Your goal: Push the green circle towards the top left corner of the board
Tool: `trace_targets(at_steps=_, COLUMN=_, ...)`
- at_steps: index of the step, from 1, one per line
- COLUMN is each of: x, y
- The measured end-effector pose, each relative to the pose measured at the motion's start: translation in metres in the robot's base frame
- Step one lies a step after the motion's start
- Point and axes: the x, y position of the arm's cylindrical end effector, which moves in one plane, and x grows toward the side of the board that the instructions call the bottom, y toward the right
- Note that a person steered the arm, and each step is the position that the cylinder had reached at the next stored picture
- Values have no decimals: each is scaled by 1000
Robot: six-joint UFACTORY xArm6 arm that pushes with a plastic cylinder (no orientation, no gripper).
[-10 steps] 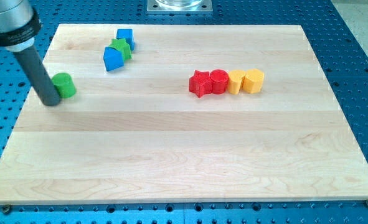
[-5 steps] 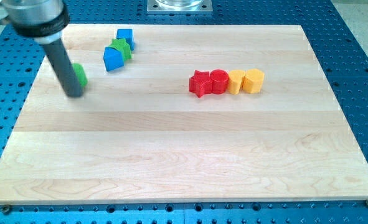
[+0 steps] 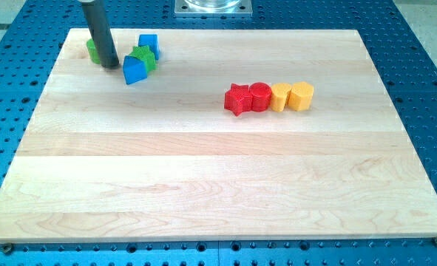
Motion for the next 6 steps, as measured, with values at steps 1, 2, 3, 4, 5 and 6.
trace_targets(at_steps=1, x=-14, y=-1)
trace_targets(at_steps=2, x=-28, y=-6)
trace_targets(at_steps=3, x=-28, y=-4)
trace_targets(at_steps=4, x=-1, y=9)
trace_targets(at_steps=5, x=59, y=21)
trace_targets(at_steps=6, x=103, y=63)
